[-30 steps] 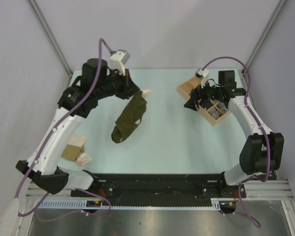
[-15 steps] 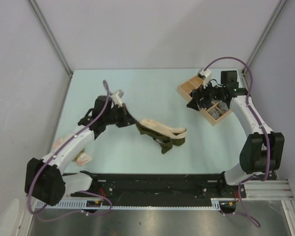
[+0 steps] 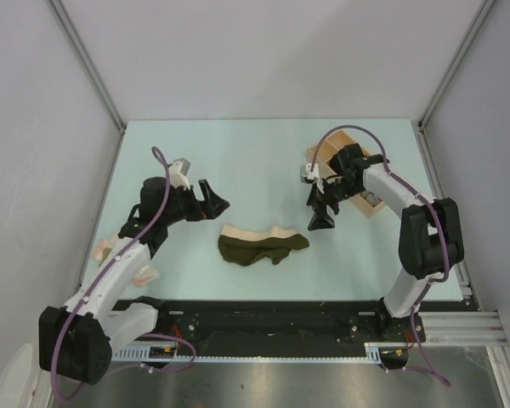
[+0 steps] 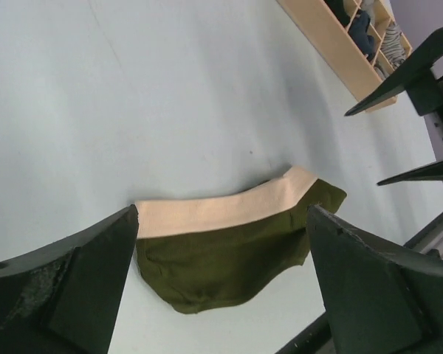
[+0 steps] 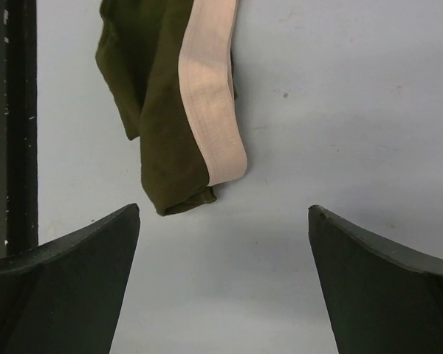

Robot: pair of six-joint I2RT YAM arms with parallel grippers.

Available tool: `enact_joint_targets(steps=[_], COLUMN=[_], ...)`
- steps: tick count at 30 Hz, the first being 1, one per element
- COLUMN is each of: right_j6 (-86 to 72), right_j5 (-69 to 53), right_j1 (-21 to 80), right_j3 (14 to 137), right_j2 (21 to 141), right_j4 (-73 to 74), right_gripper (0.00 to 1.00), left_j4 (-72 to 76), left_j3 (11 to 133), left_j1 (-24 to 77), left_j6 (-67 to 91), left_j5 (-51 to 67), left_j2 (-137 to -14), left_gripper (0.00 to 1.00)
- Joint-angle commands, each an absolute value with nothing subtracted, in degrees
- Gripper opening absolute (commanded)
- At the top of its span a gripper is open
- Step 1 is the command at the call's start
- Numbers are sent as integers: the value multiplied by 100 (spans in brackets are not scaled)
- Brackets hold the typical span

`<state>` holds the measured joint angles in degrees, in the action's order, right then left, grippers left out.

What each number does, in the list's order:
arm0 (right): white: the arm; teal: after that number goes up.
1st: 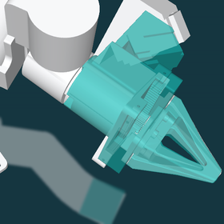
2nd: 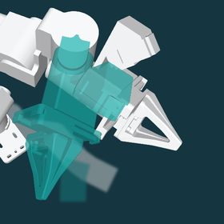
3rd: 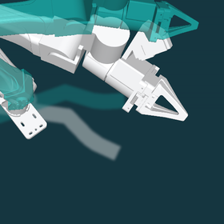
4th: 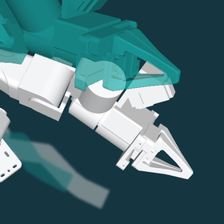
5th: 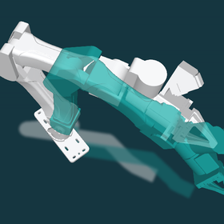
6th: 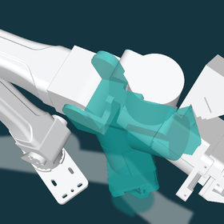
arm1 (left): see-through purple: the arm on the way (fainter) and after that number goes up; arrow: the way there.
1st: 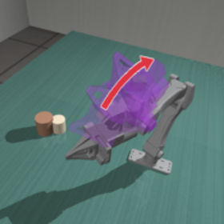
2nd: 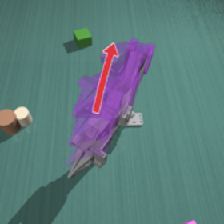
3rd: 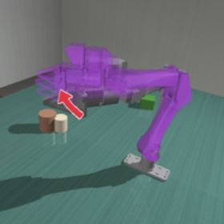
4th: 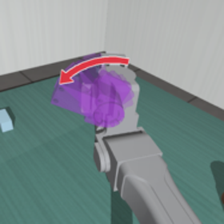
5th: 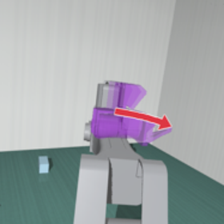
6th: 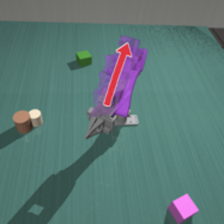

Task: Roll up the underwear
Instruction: Move the underwear to the center of the board, then flatten out the underwear at the center of the board.

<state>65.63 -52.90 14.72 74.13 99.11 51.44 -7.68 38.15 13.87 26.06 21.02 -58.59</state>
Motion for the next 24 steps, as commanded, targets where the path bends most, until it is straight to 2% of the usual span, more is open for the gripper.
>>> enact_joint_targets(steps=[1, 3, 4, 7, 8, 12, 18, 23, 24], right_j6=[5695, 4925, 4609, 3325, 2826, 2330, 2276, 2259, 2259], right_j5=[-4669, -4308, -4272, -3991, -3799, -3340, -3506, -4076, -4156], right_j1=[1941, 2223, 2267, 2285, 2311, 2382, 2443, 2505, 2514], right_j3=[7558, 7733, 7995, 8392, 8446, 8411, 8358, 8358, 8385], right_j2=[10089, 10378, 10510, 11011, 11239, 11425, 11733, 11865, 11883], right_j4=[4617, 4245, 4228, 4332, 4603, 4737, 5124, 5291, 5308], right_gripper=[100, 99, 98, 89, 83, 83, 81, 69, 66], left_j4=[-1150, -1354, -1267, -1064, -950, -976, -949, -888, -862], left_j3=[4359, 4404, 4351, 4166, 4062, 4087, 4131, 4070, 4061], left_j1=[1389, 1406, 1432, 1459, 1520, 1617, 1784, 1863, 1872], left_j6=[1907, 2056, 2091, 2285, 2355, 2338, 2320, 2320, 2329], left_j5=[2388, 2539, 2705, 2715, 2690, 2637, 2505, 2540, 2557], left_j2=[-6791, -7451, -7566, -7839, -7944, -8269, -8613, -8736, -8754], left_gripper=[100, 97, 91, 81, 78, 70, 65, 62, 58])
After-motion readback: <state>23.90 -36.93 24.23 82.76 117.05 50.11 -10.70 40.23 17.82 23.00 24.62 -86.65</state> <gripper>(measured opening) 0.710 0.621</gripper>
